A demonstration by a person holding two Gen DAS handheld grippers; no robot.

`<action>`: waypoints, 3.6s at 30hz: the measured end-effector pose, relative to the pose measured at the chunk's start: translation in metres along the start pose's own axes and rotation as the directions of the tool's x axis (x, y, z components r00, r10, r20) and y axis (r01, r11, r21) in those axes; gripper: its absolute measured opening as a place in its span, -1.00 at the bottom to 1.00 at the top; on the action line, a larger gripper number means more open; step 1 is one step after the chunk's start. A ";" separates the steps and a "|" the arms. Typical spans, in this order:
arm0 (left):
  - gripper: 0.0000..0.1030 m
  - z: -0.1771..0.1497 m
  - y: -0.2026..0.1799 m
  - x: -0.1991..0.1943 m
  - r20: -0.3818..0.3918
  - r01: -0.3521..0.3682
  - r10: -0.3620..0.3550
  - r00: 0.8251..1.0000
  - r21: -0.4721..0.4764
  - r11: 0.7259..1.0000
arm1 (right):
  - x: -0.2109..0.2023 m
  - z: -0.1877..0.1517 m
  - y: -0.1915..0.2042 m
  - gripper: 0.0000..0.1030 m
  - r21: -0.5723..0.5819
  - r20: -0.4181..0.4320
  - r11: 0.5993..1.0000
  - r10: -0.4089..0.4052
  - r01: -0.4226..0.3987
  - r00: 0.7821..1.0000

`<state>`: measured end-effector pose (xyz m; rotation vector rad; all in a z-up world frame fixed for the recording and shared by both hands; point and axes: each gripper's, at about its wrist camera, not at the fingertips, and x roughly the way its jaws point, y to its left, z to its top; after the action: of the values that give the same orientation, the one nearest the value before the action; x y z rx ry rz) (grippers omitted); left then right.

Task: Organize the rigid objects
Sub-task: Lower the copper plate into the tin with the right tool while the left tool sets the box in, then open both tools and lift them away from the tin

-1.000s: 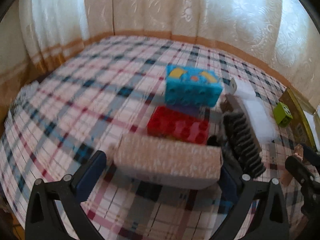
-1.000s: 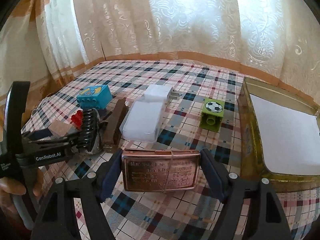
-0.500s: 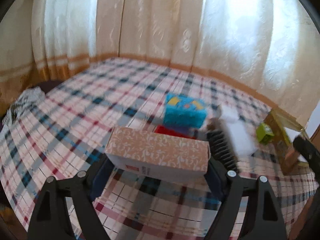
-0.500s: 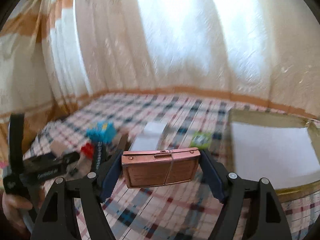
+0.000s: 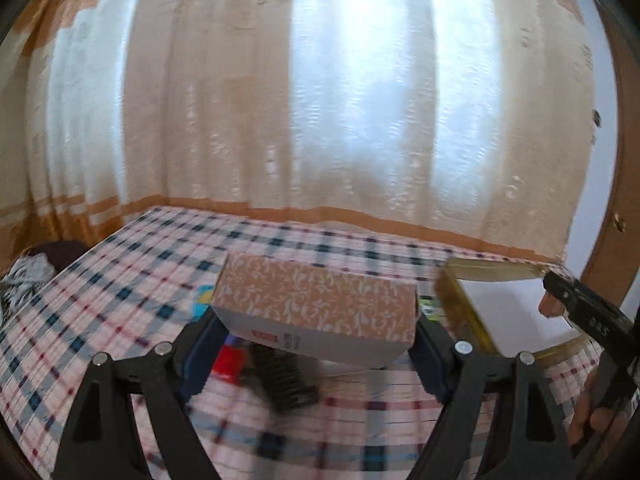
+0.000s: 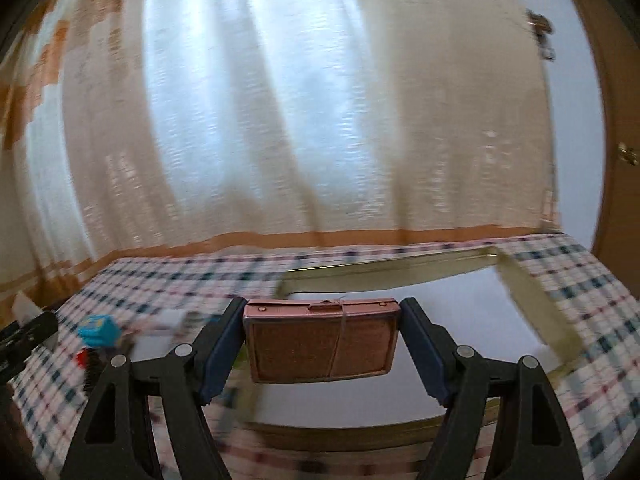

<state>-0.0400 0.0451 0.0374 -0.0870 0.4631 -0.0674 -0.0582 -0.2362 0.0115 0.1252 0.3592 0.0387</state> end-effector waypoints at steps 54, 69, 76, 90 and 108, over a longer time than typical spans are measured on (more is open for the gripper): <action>1.00 -0.010 -0.161 0.072 0.037 0.113 -0.116 0.993 0.073 0.991 | -0.011 0.008 -0.129 0.80 0.205 0.086 0.946 -0.274 0.252 0.958; 1.00 -0.022 -0.181 0.058 0.092 0.080 -0.099 0.991 0.192 0.978 | -0.029 0.001 -0.103 0.80 0.024 0.300 0.930 -0.356 0.366 0.885; 1.00 -0.026 -0.187 0.052 0.077 0.095 -0.115 0.990 0.224 0.970 | -0.032 0.000 -0.104 0.80 0.063 0.296 0.919 -0.390 0.390 0.872; 1.00 -0.029 -0.187 0.039 0.124 0.097 -0.128 0.984 0.233 0.968 | -0.047 -0.003 -0.096 0.81 0.061 0.368 0.919 -0.384 0.391 0.847; 1.00 -0.031 -0.169 0.032 0.108 0.125 -0.143 0.984 0.158 0.979 | -0.041 -0.012 -0.113 0.95 0.212 0.239 0.947 -0.291 0.243 0.926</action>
<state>-0.0325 -0.1272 0.0124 0.0265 0.3315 -0.2285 -0.0994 -0.3493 0.0001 0.2555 0.1056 -0.2812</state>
